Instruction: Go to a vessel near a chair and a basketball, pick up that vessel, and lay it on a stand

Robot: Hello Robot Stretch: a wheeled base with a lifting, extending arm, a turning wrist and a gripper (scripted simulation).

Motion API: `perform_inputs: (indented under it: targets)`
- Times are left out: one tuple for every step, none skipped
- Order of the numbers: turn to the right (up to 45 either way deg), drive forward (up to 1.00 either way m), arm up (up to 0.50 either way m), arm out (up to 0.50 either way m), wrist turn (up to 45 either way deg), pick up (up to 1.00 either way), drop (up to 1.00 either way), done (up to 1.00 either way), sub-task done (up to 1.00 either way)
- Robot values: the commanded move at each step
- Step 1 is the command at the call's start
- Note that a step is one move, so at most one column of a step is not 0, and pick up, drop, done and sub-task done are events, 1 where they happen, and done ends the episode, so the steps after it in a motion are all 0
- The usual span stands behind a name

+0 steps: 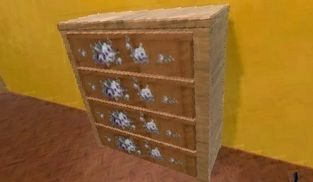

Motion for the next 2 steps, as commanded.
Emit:
perform_inputs:
  targets:
    - [0.0,0.0,0.0,0.0,45.0,0.0,0.0,0.0,0.0]
    - [0.0,0.0,0.0,0.0,45.0,0.0,0.0,0.0,0.0]
